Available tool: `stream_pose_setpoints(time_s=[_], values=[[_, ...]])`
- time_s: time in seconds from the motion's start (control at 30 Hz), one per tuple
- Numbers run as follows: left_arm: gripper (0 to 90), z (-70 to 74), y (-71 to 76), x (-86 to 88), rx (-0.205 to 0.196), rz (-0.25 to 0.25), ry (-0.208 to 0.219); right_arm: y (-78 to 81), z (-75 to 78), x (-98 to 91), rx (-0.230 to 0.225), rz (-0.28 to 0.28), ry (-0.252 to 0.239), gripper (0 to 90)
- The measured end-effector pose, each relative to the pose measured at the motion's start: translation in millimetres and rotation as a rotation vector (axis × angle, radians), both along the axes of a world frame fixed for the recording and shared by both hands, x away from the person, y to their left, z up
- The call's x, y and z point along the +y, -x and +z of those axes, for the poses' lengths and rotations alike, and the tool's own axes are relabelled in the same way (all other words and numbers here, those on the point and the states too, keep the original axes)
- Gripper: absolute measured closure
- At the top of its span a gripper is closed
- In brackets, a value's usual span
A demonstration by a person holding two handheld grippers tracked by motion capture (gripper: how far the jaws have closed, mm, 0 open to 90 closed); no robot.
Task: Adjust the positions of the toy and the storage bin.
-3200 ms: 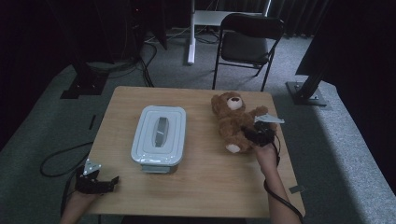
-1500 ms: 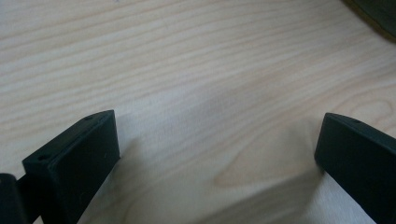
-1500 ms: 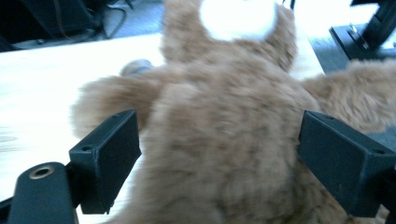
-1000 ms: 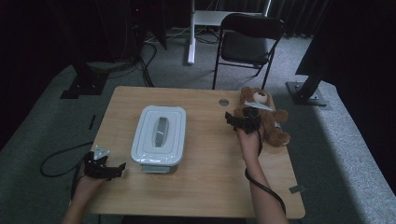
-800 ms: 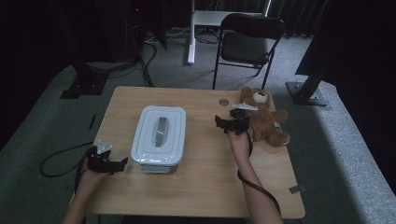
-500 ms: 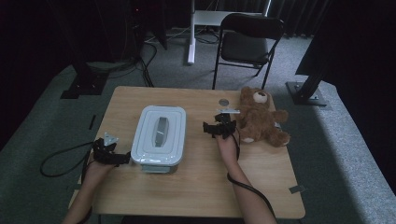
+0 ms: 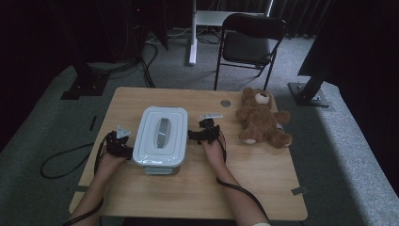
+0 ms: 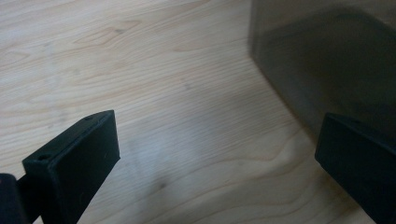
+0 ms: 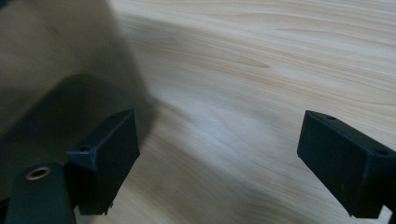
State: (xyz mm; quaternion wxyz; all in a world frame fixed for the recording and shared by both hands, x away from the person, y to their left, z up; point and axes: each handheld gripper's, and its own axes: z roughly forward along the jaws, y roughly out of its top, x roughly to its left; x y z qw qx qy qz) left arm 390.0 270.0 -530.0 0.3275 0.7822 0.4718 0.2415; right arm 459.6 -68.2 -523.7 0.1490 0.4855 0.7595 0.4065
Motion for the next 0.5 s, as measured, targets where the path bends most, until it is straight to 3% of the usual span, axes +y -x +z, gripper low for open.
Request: stream_pose_setpoints(time_s=[0.17,0.3,0.37,0.5], values=[[0.6,2.4,5.3,-10.0,-0.004,-0.017,-0.039,3.5,0.4,4.9,-0.029,0.030,0.022,12.2],[0.6,4.7,10.0,-14.6,-0.007,-0.013,-0.043,4.8,-0.2,0.9,-0.044,0.044,0.003,12.2],[0.6,4.7,12.7,-17.0,-0.008,-0.004,-0.045,4.3,-0.7,1.3,-0.026,0.055,0.025,13.2],[0.6,4.4,18.0,-19.0,-0.008,0.008,-0.043,5.1,-1.8,-1.6,-0.015,0.096,0.002,13.4]])
